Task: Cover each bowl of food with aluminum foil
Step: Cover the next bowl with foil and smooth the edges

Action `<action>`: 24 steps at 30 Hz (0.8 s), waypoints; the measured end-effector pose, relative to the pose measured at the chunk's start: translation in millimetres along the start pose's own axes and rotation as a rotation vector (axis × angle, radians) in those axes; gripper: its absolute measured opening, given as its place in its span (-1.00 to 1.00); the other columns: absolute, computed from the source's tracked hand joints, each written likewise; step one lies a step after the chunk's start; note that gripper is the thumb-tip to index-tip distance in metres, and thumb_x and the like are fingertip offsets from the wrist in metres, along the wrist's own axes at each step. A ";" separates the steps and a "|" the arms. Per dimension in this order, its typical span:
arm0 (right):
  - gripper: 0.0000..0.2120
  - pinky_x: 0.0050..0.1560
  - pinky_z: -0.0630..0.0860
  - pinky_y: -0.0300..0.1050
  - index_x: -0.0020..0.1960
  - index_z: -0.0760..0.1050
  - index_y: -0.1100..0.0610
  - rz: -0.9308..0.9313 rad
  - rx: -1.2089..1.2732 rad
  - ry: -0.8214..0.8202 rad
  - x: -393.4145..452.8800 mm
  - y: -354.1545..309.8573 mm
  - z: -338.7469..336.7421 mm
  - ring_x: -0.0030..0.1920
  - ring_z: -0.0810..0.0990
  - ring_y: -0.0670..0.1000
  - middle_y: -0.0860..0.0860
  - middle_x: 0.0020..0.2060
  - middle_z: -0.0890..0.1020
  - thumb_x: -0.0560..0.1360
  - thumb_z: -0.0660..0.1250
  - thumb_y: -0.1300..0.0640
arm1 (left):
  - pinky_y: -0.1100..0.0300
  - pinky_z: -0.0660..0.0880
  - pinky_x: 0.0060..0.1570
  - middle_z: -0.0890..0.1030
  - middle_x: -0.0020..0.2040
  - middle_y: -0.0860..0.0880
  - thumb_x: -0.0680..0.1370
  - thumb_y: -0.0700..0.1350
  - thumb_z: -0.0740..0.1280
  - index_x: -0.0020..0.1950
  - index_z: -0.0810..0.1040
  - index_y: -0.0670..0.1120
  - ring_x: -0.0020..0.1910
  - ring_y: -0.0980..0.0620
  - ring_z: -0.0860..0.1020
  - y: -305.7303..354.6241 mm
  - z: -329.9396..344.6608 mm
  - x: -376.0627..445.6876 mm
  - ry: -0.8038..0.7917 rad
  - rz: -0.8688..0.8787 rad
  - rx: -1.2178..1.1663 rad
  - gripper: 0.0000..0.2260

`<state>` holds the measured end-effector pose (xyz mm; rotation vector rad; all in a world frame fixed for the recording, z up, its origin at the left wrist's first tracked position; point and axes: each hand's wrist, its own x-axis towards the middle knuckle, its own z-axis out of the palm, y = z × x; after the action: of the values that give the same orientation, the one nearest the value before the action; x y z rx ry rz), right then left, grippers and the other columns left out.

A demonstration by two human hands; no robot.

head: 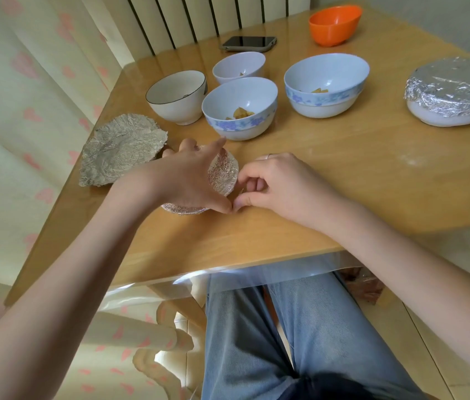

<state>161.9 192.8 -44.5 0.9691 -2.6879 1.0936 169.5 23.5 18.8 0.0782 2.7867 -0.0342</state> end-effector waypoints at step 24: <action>-0.87 -0.13 0.39 -0.40 -0.11 0.61 0.15 0.074 0.061 0.044 -13.4 -4.9 3.6 -0.27 0.45 -0.23 -0.11 -0.24 0.51 0.37 0.47 0.30 | -0.06 0.31 0.36 -0.04 0.42 0.17 0.30 0.18 0.53 0.46 -0.26 0.45 0.39 -0.02 0.00 -21.8 0.5 -4.7 0.006 0.291 0.197 0.07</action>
<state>176.0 194.8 -48.3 0.8507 -2.6898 1.2029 172.8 1.5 20.3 0.5319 2.7399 -0.2356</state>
